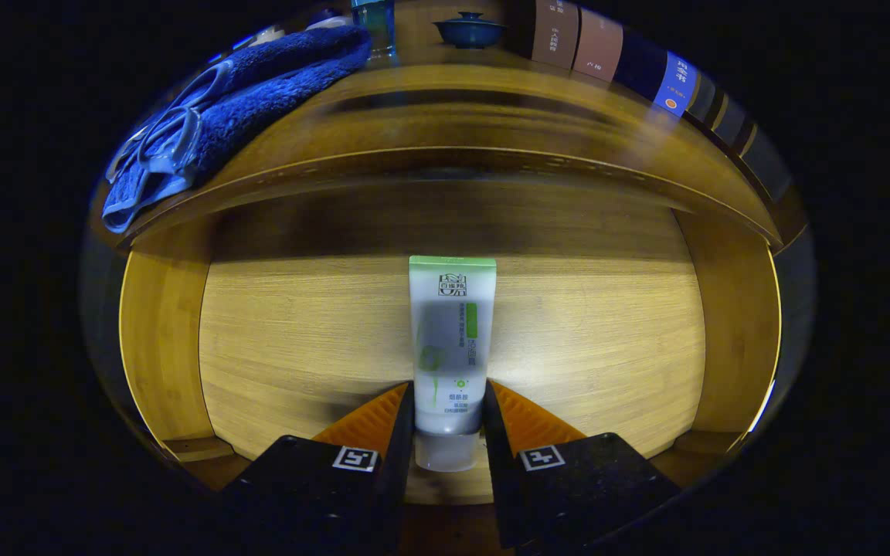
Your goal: Pull open the drawer, take out the items inside it, and place them on the countertop above the cabinet.
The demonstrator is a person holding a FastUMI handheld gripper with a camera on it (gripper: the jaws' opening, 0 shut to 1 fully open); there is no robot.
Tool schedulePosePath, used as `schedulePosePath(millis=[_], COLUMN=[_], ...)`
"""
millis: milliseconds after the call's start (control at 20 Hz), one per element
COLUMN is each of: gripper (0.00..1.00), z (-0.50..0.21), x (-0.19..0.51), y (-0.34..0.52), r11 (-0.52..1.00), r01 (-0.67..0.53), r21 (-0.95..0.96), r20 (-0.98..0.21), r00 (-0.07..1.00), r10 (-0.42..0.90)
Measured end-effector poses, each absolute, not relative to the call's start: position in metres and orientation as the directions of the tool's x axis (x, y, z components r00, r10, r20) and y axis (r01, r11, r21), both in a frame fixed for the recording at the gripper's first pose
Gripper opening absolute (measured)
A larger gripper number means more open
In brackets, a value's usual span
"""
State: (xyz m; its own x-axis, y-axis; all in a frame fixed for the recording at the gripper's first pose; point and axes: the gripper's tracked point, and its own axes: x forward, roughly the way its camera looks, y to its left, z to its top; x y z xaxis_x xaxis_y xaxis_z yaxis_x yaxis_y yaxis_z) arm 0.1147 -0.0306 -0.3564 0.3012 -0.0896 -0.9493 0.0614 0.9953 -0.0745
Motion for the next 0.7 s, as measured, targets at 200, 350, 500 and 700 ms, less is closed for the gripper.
schedulePosePath(millis=[200, 350, 500, 700], gripper=[0.42, 0.43, 0.42, 0.42], z=[-0.359, -0.354, -0.339, -0.306], x=[0.109, 0.098, 0.084, 0.069], y=[-0.030, -0.028, -0.024, -0.022], r11=[0.997, 0.998, 0.999, 1.000], r01=[0.053, 0.055, 0.048, 0.027], r21=[-0.057, -0.037, -0.011, 0.011], r20=[-0.948, -0.944, -0.929, -0.899], r00=[0.310, 0.327, 0.369, 0.438], r10=[-0.071, -0.053, -0.028, -0.002])
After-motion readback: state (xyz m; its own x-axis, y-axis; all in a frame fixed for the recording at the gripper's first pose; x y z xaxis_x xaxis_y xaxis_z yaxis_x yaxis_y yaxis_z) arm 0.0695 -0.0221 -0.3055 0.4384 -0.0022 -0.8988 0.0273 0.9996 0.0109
